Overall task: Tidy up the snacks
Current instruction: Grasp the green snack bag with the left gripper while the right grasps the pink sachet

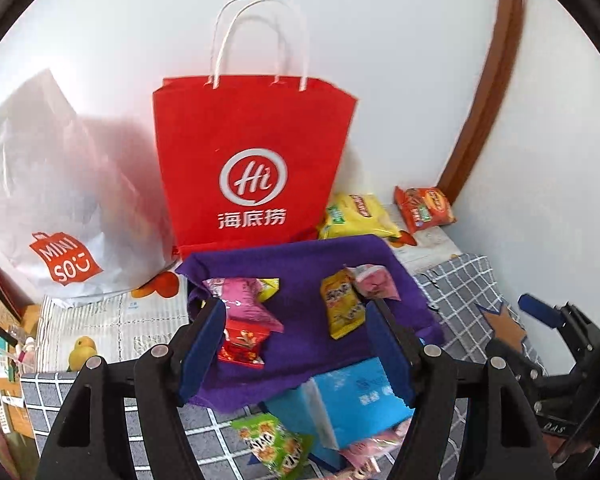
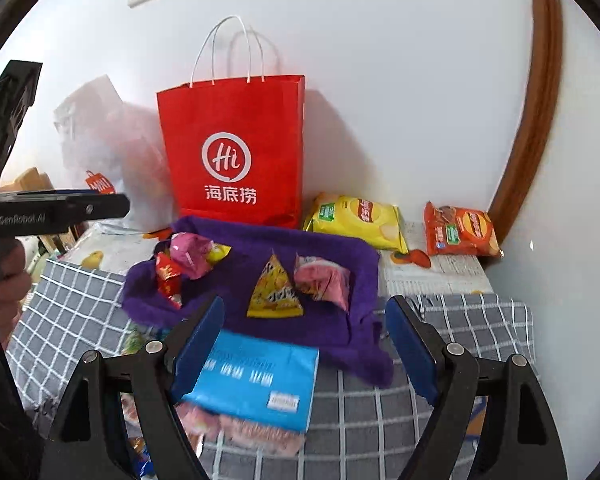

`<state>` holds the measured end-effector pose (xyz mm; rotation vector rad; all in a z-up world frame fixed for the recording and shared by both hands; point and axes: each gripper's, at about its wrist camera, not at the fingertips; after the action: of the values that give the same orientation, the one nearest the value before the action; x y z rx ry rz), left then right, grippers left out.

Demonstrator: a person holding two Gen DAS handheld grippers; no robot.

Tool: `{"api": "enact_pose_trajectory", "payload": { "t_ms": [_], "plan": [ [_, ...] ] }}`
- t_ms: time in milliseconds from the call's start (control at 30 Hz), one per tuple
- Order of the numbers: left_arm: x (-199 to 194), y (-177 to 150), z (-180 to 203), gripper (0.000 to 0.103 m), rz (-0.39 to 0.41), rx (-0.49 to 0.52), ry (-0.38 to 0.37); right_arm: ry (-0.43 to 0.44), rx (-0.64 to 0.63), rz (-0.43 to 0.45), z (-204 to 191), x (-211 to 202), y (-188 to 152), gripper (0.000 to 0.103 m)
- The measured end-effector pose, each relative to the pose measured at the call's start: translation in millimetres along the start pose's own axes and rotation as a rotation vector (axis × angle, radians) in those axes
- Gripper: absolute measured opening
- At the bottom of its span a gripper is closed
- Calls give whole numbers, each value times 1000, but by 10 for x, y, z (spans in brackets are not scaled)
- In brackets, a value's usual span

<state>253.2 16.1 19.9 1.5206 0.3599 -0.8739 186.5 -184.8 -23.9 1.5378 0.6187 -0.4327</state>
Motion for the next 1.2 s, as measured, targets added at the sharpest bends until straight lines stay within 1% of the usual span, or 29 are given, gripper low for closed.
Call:
{"api": "enact_pose_trajectory", "payload": {
  "t_ms": [100, 167, 267, 300, 333, 400, 533, 567, 700, 800, 967, 1133, 1200],
  "plan": [
    [-129, -46, 55, 70, 14, 0, 1, 27, 37, -5, 58, -145, -91, 82],
    [-211, -93, 67, 70, 15, 10, 4, 21, 63, -7, 95, -202, -147, 82],
    [-327, -201, 54, 70, 14, 15, 52, 26, 107, -11, 160, -247, -243, 83],
    [-343, -232, 41, 70, 9, 12, 61, 8, 121, -25, 183, -230, -274, 83],
    [-358, -281, 15, 70, 1, 6, 64, -22, 130, -48, 199, -197, -308, 83],
    [-367, -381, -46, 70, -12, -17, 57, -38, 138, -68, 225, -149, -396, 82],
    [-339, -587, -131, 70, -45, -46, 71, -19, 136, -106, 242, -64, -591, 74],
    [-331, -641, -152, 70, -51, -55, 76, -17, 134, -117, 233, -39, -637, 73],
    [-286, -855, -202, 70, -80, -81, 78, 22, 95, -149, 105, 86, -834, 73],
    [-252, -1020, -220, 70, -105, -86, 86, 27, 74, -163, 33, 193, -948, 73],
    [-219, -1236, -267, 70, -125, -100, 94, 35, 55, -184, -34, 422, -1156, 74],
    [-122, -1422, -275, 70, -157, -114, 96, 86, 71, -215, -64, 616, -1276, 74],
    [-80, -1485, -277, 70, -173, -119, 96, 76, 66, -210, -88, 681, -1293, 74]
  ]
}}
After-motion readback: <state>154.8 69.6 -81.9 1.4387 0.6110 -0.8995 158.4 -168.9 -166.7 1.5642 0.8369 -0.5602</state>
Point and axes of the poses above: each gripper's, at about its wrist camera, not at the fingertips, and x roughly the way its jaws point, z to its right, y to its top, and after that the axes turned 5 degrees about x, right-handed
